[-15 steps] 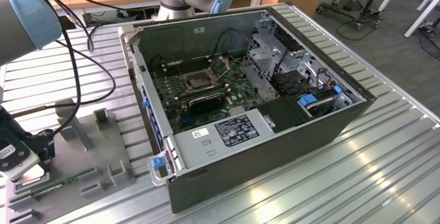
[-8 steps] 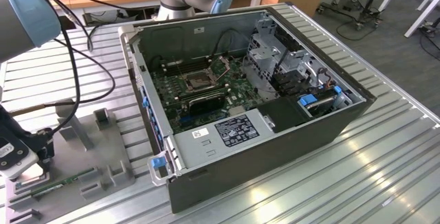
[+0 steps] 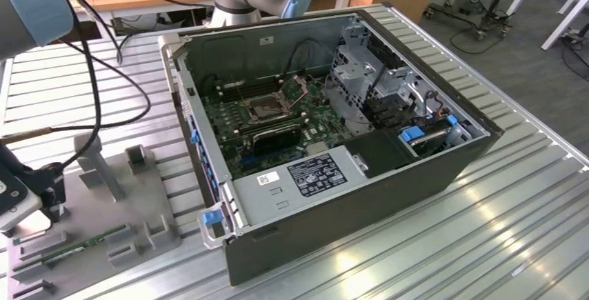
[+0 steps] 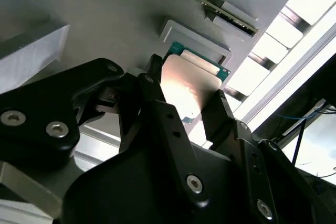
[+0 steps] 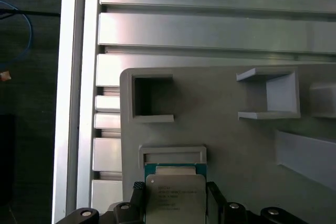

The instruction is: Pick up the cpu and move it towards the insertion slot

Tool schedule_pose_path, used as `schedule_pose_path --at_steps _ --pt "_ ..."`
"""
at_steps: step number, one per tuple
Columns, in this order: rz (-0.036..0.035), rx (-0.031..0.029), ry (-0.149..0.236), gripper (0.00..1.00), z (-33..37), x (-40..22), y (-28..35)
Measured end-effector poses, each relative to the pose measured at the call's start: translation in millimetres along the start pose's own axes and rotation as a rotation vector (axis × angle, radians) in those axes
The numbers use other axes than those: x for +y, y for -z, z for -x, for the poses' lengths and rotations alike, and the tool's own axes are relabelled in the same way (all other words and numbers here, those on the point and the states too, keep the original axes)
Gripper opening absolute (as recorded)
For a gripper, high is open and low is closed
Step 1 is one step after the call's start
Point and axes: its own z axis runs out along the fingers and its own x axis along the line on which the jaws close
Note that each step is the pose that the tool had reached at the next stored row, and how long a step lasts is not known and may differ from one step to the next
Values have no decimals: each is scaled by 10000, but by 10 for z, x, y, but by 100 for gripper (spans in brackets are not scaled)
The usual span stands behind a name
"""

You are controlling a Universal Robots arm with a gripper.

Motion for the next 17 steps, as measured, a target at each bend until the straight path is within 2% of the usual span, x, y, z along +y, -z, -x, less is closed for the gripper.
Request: schedule_pose_path --at_steps 17 --pt "49 -2 0 55 6 10 705"
